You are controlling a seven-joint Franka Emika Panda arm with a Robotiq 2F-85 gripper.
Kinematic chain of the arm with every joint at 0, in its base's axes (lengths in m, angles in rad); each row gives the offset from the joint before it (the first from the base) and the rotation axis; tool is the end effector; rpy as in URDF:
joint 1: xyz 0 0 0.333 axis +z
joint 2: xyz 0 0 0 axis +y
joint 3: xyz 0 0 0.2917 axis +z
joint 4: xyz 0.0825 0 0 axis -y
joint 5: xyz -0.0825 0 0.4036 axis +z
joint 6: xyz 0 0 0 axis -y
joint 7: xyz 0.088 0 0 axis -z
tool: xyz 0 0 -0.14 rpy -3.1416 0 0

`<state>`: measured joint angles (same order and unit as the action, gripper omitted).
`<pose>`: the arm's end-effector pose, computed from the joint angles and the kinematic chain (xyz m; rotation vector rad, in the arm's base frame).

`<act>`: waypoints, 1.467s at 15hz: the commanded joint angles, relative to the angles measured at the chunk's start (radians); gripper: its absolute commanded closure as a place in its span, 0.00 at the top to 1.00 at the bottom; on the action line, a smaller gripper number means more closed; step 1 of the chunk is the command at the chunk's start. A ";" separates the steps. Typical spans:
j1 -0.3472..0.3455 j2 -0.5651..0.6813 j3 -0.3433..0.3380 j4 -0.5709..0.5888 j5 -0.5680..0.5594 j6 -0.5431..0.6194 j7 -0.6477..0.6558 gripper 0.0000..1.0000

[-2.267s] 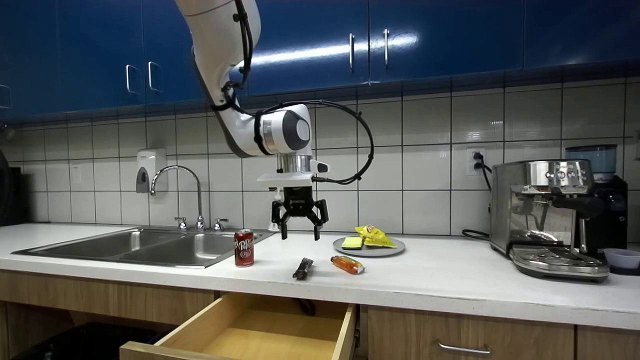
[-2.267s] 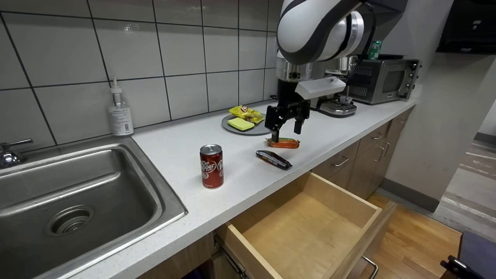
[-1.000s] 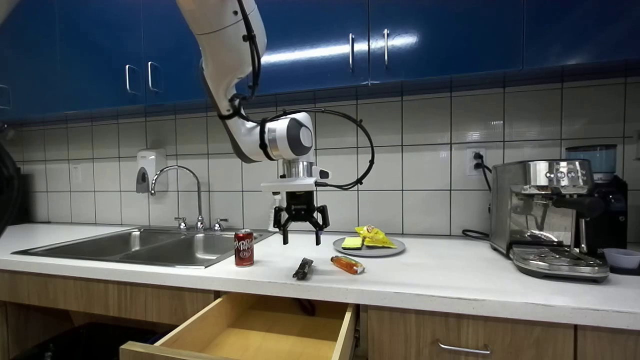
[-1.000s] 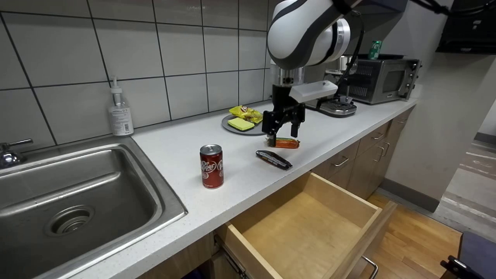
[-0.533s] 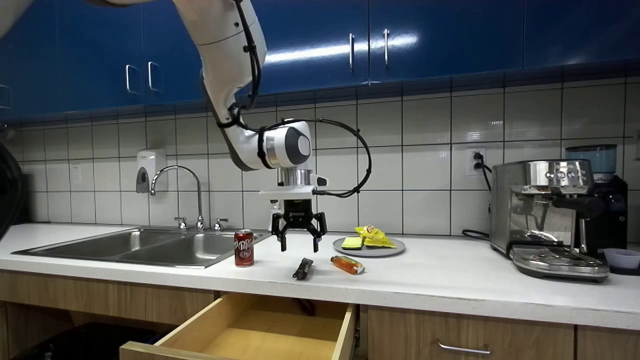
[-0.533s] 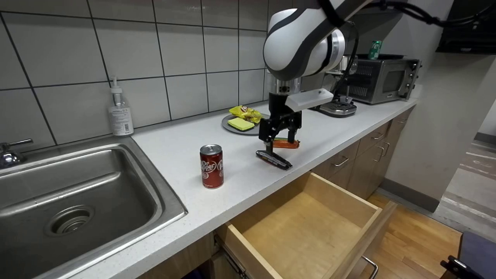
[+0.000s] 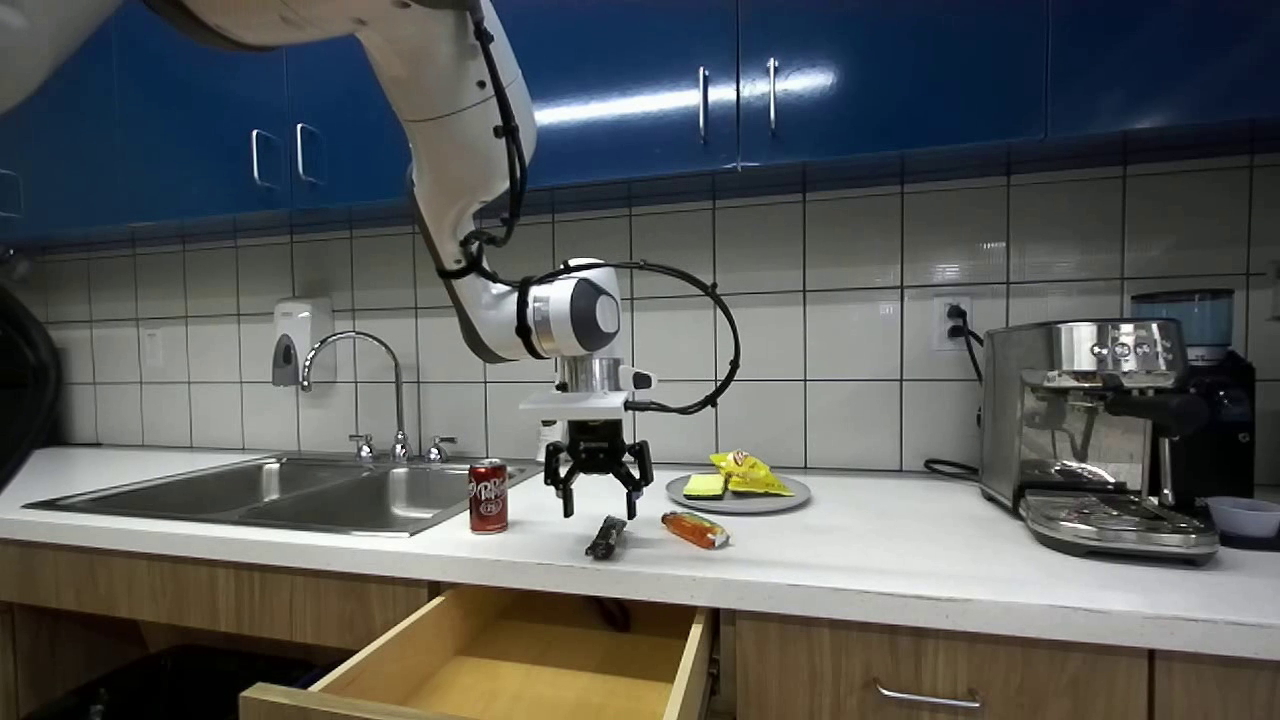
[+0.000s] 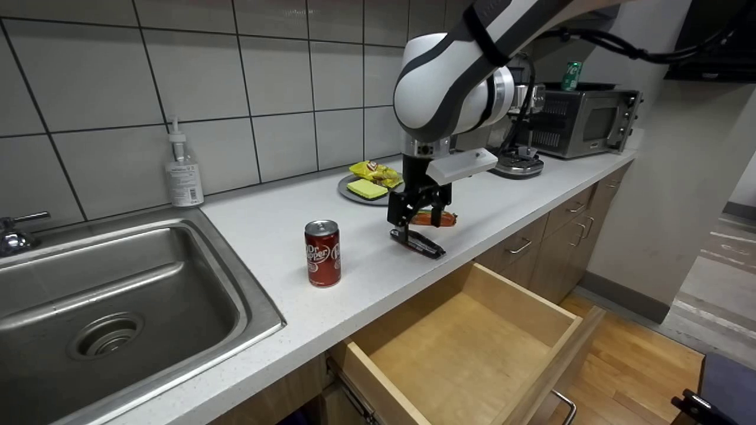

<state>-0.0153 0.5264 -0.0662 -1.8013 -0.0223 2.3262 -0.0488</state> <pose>0.6537 -0.0533 0.1872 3.0922 -0.0131 -0.0059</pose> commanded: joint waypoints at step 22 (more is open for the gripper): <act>-0.014 0.110 0.021 0.136 -0.002 -0.025 -0.005 0.25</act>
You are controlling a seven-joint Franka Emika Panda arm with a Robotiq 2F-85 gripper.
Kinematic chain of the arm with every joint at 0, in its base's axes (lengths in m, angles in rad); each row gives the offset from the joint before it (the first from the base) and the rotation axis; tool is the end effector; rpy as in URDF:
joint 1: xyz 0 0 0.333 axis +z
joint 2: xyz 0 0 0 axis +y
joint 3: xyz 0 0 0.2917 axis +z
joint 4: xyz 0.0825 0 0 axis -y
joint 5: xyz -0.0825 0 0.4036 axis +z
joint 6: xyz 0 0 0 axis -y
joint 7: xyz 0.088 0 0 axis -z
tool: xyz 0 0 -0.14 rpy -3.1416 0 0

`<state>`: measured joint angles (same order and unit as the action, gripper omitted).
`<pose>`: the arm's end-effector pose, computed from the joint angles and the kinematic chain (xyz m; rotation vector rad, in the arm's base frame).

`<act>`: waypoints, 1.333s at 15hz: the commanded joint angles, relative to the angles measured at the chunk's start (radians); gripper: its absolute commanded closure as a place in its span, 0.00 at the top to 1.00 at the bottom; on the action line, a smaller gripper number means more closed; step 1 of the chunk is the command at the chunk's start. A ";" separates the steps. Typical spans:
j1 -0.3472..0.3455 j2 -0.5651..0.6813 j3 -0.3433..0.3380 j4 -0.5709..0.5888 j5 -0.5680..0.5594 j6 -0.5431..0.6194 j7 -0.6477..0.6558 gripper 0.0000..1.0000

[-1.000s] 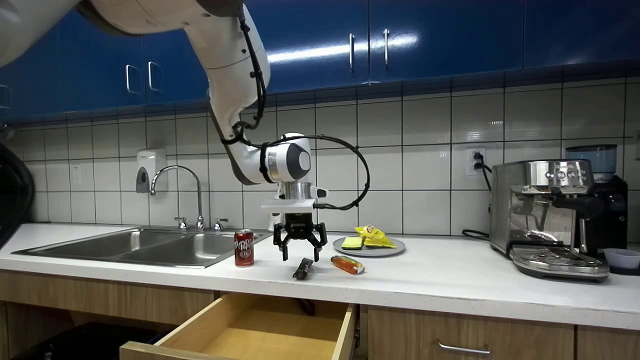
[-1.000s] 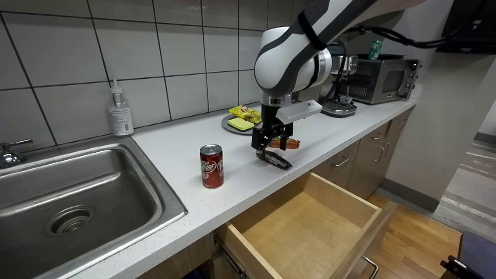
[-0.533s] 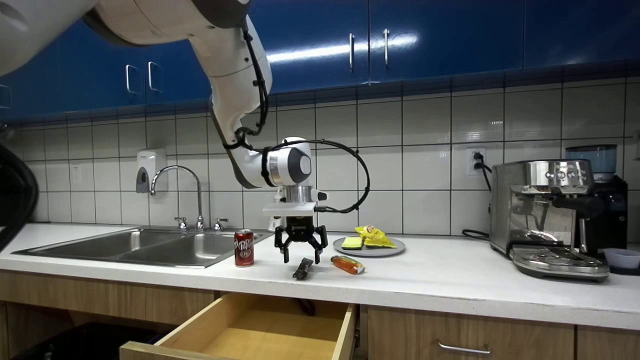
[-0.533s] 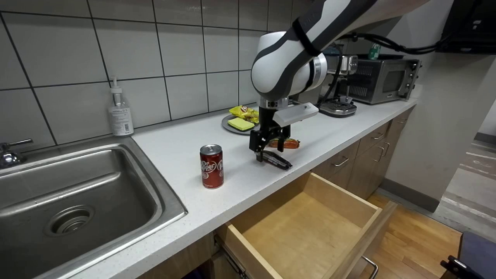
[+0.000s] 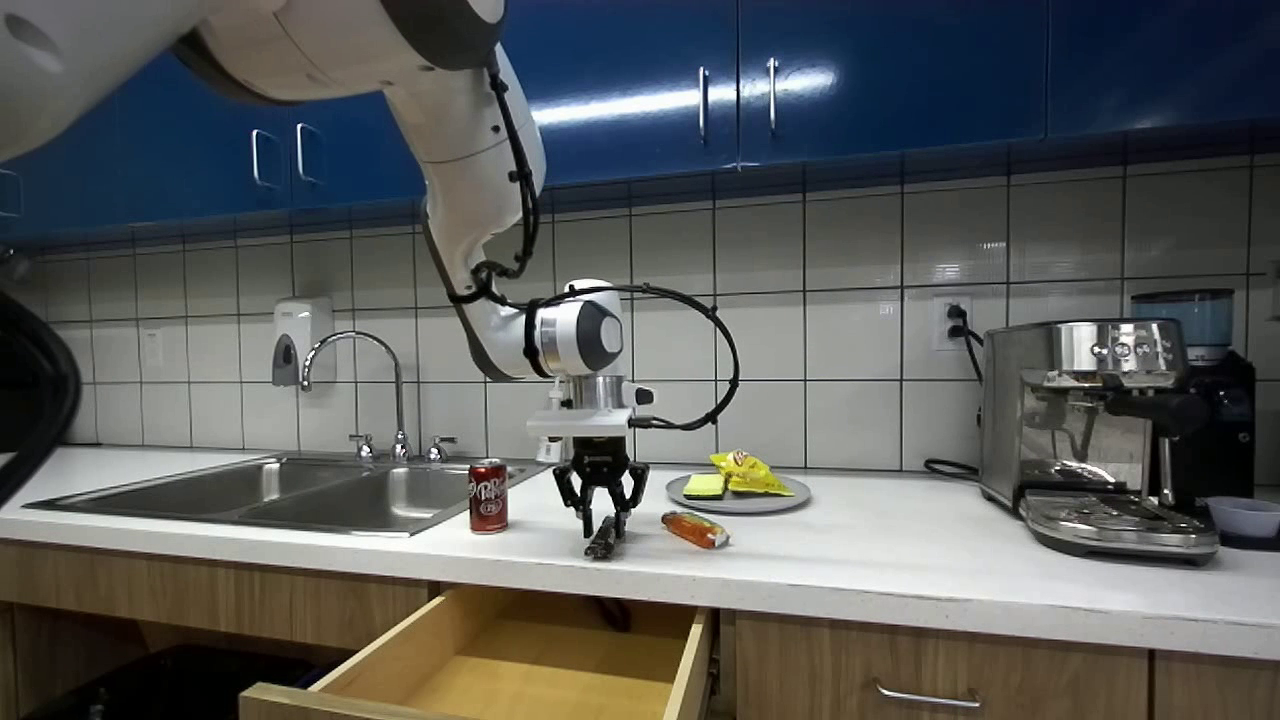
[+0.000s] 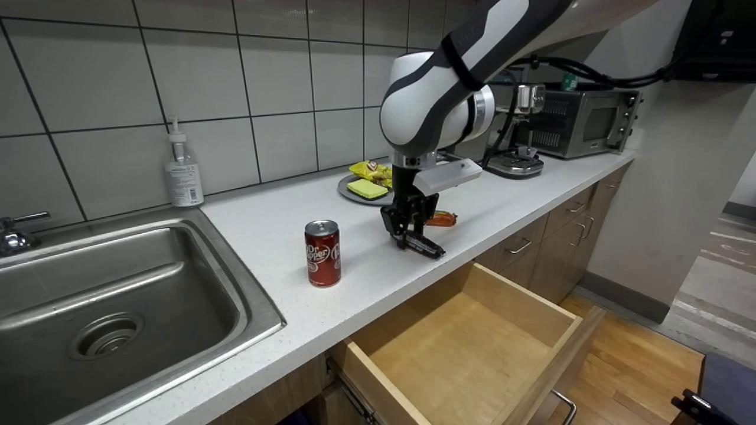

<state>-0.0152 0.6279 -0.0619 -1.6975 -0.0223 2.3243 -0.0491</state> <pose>0.6748 -0.0512 0.1649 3.0891 -0.0015 -0.0054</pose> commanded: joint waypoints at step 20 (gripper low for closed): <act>0.005 -0.117 0.020 -0.103 -0.010 0.037 0.022 0.04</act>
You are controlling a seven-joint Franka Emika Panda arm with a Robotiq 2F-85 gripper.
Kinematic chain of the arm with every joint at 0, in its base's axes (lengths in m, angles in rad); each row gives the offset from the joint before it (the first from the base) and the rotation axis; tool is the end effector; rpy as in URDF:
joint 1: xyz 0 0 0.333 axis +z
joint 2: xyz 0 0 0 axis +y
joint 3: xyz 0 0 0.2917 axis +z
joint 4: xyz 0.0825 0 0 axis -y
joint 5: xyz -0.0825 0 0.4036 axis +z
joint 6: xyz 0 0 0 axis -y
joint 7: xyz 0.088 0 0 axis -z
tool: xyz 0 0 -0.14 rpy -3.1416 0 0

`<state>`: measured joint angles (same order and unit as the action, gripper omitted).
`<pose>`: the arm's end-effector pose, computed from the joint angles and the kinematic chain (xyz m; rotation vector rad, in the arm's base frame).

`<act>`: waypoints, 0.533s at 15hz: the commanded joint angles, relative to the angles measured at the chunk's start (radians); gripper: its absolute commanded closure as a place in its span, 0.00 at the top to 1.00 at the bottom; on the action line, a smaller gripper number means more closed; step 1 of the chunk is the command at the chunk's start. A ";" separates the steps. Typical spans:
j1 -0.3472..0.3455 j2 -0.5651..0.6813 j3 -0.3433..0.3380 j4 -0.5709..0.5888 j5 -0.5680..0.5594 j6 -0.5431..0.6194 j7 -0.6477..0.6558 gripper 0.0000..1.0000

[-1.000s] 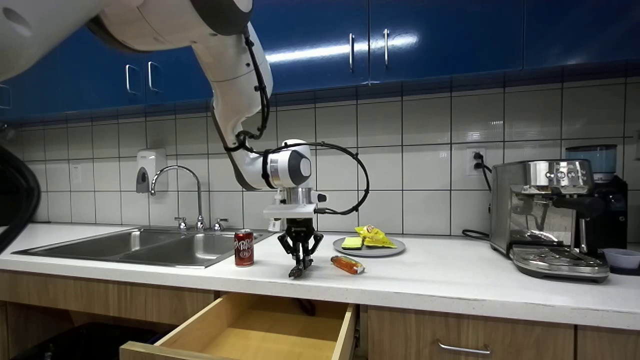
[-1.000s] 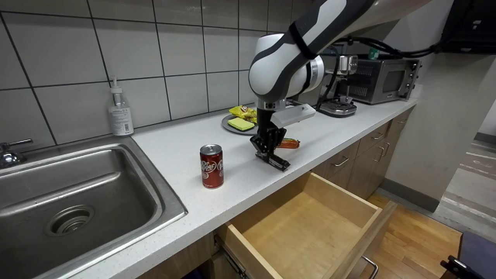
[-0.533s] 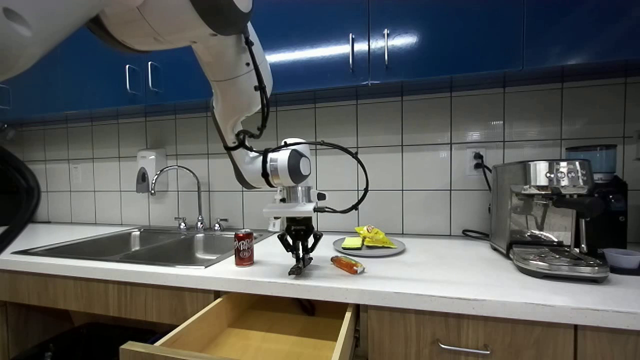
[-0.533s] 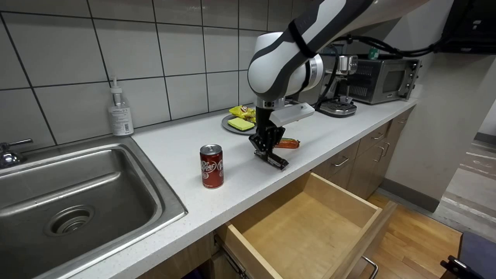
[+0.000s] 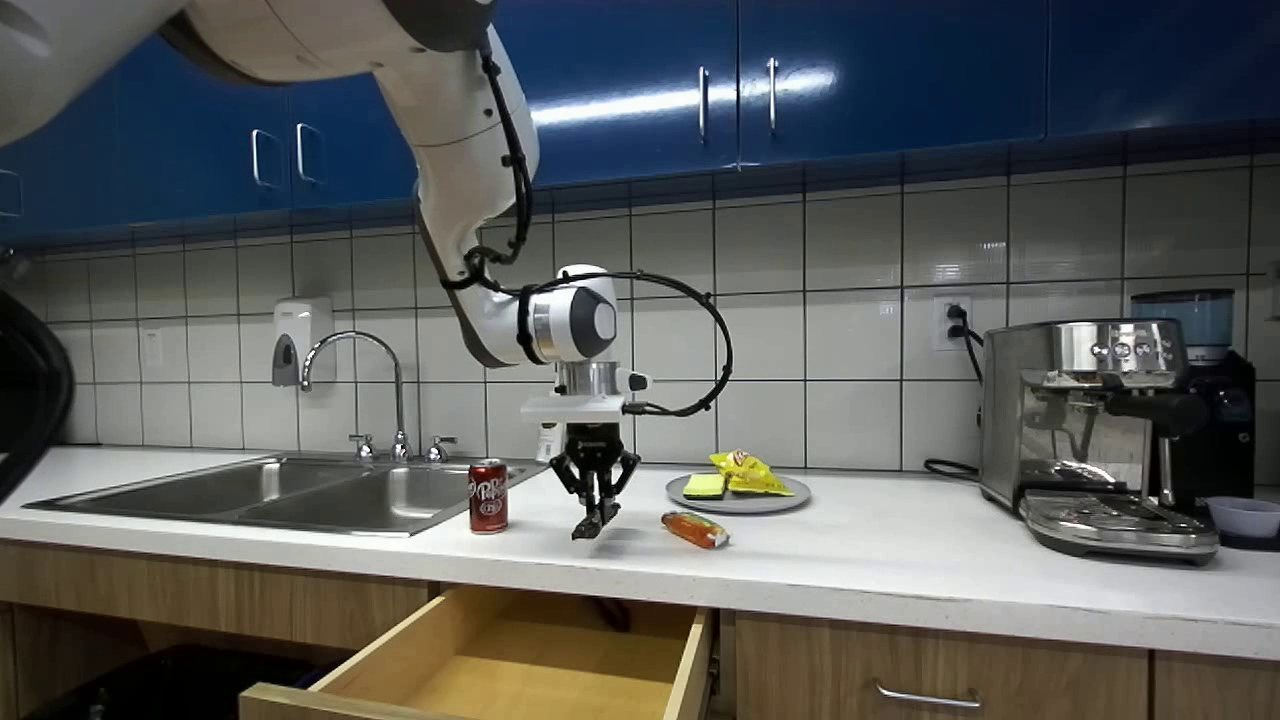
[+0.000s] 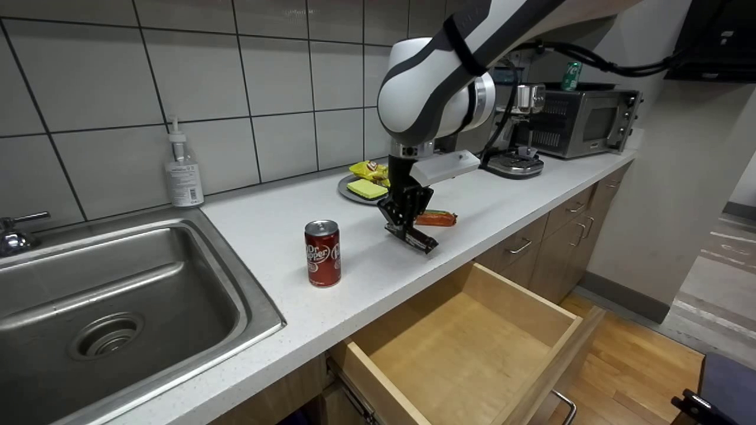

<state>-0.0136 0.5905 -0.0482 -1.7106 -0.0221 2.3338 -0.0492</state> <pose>0.6780 -0.0413 0.1850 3.0965 0.0170 0.0477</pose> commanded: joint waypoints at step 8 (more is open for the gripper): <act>0.037 -0.213 -0.003 -0.290 -0.022 0.054 0.102 0.04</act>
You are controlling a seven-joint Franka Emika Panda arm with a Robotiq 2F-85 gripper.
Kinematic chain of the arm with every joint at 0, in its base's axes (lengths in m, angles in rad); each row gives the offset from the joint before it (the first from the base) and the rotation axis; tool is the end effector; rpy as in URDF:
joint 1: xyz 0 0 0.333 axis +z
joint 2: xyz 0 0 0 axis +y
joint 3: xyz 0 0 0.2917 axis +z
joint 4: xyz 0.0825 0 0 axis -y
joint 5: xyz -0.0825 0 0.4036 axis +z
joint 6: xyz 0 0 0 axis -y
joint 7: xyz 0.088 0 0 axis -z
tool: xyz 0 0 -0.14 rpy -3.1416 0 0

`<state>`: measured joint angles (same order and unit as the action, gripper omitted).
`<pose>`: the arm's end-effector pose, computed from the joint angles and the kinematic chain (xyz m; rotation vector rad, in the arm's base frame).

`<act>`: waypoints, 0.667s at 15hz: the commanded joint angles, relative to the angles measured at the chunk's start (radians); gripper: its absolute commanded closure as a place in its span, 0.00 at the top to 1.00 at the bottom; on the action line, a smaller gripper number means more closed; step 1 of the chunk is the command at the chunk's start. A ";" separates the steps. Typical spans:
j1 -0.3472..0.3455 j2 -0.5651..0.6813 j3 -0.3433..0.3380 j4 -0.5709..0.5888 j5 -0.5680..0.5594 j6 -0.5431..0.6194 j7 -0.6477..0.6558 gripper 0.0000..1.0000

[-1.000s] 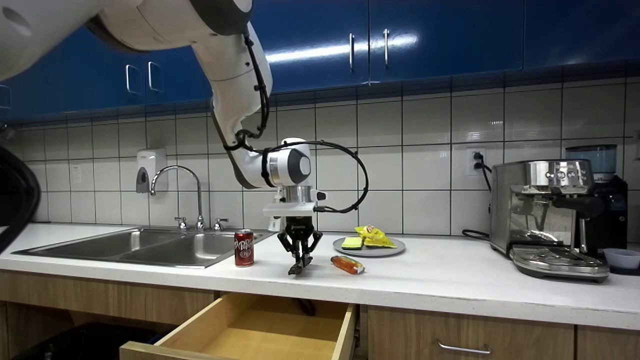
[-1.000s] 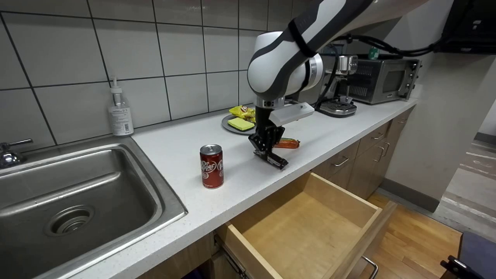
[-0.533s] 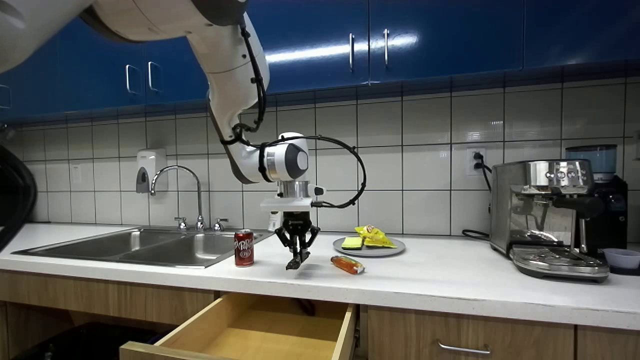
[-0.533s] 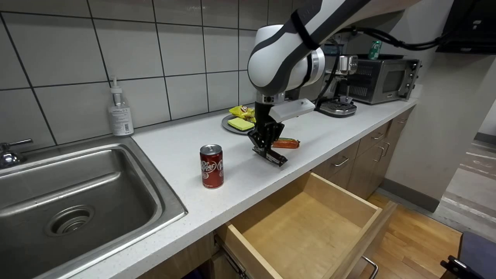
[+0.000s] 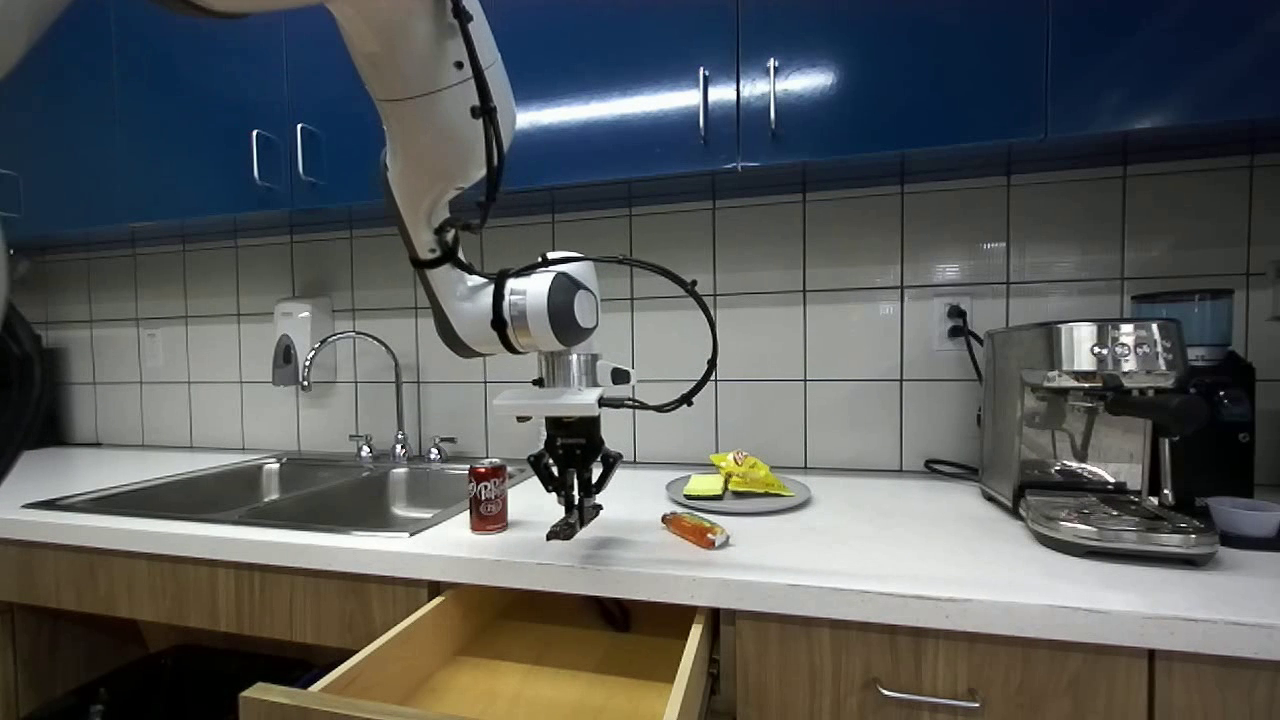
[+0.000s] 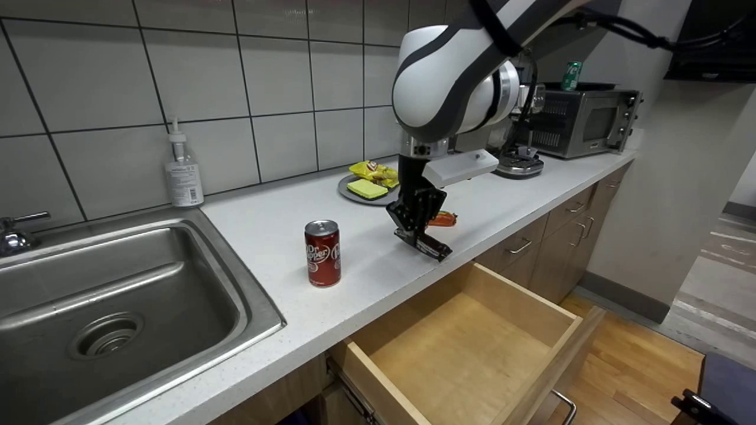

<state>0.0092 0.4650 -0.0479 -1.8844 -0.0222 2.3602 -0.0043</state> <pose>0.6389 -0.0253 0.1933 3.1041 -0.0210 0.0161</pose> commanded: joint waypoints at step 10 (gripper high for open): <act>0.050 -0.231 -0.003 -0.352 -0.063 0.047 0.150 0.04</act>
<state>0.0459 0.3156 -0.0480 -2.1417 -0.0433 2.3867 0.0920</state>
